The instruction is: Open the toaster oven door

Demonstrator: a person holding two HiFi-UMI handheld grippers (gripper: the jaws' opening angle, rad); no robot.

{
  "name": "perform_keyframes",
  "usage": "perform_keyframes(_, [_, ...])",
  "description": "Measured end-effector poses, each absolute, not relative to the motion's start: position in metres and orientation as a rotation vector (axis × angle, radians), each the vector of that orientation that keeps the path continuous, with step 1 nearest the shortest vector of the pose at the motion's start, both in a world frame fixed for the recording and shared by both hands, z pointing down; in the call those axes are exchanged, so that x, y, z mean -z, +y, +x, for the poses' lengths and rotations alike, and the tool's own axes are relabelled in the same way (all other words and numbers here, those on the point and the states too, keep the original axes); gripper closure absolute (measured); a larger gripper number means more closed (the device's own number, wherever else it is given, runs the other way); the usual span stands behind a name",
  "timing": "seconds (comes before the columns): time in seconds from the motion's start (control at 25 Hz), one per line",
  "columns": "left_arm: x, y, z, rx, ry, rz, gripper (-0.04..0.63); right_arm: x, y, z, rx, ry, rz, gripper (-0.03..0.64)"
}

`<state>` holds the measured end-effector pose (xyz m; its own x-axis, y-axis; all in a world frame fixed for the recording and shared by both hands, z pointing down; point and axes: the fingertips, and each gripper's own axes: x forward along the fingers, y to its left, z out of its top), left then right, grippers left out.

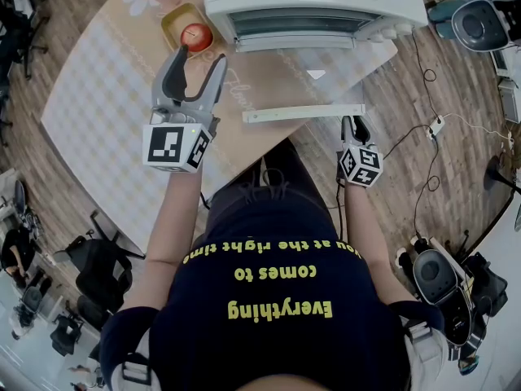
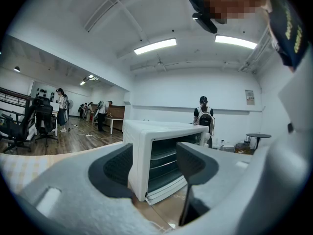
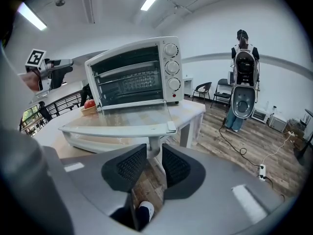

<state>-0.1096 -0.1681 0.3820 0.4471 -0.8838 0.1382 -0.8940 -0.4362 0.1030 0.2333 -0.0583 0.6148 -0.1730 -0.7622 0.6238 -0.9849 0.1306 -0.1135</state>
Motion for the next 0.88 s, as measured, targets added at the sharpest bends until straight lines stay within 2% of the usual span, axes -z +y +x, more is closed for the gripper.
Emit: perform_keyframes(0.88, [-0.382,-0.168,-0.109,-0.085,-1.58,2.522,0.319,-0.608,-0.05,0.236,-0.728,-1.995,1.647,0.488])
